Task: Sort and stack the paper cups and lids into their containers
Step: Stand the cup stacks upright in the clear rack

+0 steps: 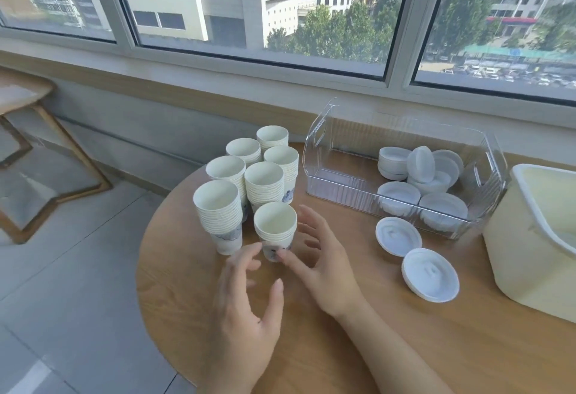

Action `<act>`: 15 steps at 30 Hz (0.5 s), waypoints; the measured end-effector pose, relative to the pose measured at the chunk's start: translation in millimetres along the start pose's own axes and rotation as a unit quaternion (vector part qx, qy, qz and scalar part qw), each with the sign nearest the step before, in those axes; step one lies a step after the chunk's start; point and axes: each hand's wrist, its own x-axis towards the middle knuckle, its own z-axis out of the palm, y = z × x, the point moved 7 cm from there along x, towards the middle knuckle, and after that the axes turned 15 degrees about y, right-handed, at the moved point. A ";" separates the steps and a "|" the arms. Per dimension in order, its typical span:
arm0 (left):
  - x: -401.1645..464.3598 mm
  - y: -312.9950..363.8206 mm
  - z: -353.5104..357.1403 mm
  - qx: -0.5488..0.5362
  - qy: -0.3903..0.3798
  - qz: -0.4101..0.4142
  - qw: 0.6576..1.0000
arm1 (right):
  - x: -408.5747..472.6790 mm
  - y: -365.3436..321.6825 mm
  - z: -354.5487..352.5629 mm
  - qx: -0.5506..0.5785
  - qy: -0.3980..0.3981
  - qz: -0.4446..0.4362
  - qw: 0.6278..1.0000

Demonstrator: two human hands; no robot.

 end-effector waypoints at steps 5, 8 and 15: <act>18.4 -29.9 -33.5 0.055 0.061 -0.065 0.994 | 4.5 -1.9 11.5 0.018 -0.010 0.010 1.000; 29.9 -50.9 -40.8 0.099 0.086 -0.116 0.985 | 4.7 -3.1 13.9 0.026 -0.022 0.009 0.999; 53.6 -74.4 -12.6 0.022 0.004 -0.207 0.978 | 4.5 -4.3 9.0 0.034 0.003 0.000 0.999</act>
